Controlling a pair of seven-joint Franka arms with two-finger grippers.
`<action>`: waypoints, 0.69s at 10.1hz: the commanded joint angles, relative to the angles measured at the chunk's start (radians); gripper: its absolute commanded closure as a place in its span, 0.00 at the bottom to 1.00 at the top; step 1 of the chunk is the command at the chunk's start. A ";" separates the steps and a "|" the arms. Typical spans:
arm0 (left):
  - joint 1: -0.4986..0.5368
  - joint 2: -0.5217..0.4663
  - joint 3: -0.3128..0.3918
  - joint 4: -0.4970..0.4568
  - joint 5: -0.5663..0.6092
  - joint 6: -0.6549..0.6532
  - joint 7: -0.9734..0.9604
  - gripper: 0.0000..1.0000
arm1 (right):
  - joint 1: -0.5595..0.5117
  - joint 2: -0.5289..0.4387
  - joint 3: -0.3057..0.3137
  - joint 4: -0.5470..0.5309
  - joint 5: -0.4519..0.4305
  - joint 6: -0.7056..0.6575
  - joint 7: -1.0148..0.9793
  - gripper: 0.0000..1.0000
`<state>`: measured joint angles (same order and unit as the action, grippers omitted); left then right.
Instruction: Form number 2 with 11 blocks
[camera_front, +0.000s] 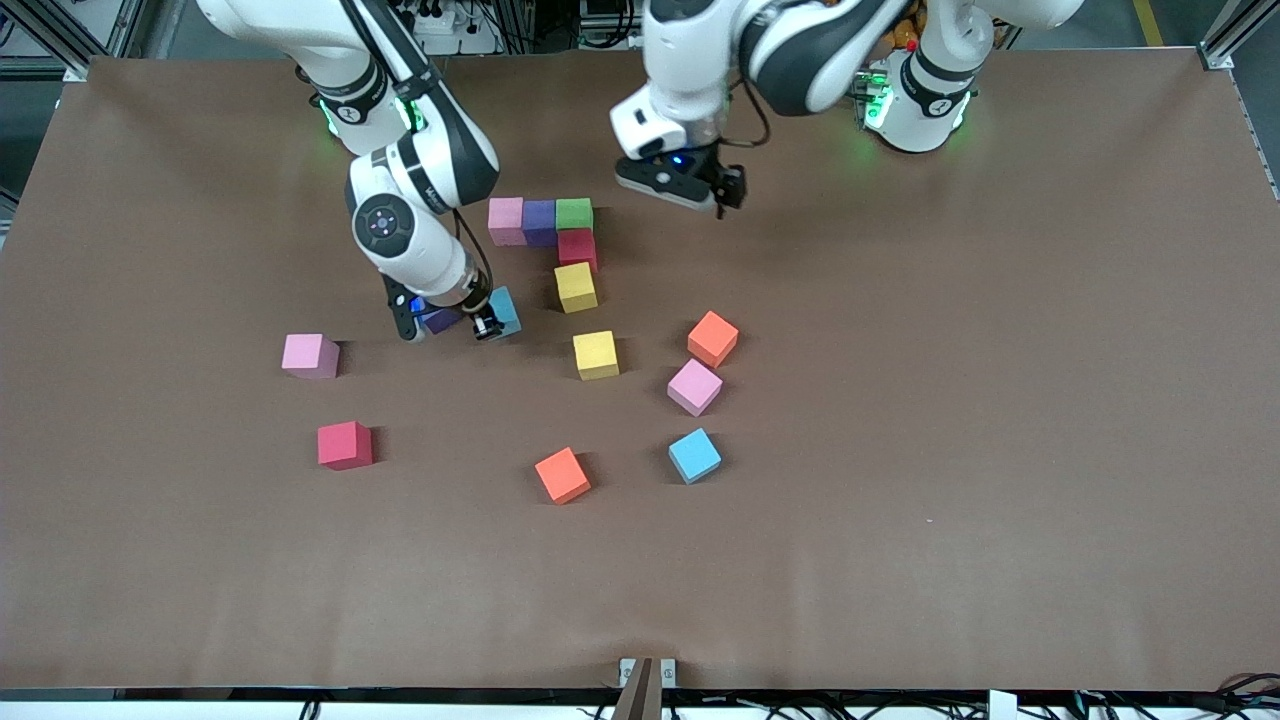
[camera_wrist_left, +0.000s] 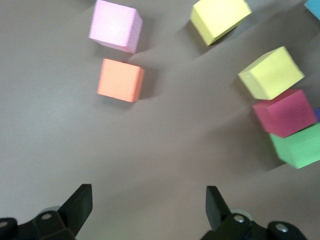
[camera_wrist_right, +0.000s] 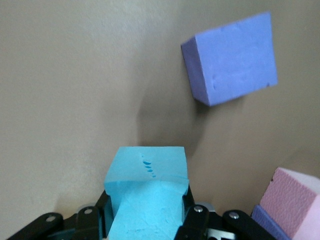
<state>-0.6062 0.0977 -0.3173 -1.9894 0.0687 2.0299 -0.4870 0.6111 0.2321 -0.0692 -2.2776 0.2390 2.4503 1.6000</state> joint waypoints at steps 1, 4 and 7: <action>0.121 -0.038 -0.011 -0.014 -0.065 -0.042 0.196 0.00 | 0.025 -0.040 0.009 -0.080 0.026 0.073 0.073 1.00; 0.195 -0.004 -0.009 0.024 -0.073 -0.083 0.296 0.00 | 0.053 -0.028 0.031 -0.108 0.026 0.125 0.181 1.00; 0.209 -0.009 -0.009 0.029 -0.073 -0.164 0.317 0.00 | 0.055 0.001 0.068 -0.126 0.026 0.197 0.227 1.00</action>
<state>-0.4070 0.0876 -0.3150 -1.9833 0.0162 1.9210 -0.1925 0.6577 0.2353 -0.0156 -2.3824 0.2503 2.6092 1.7872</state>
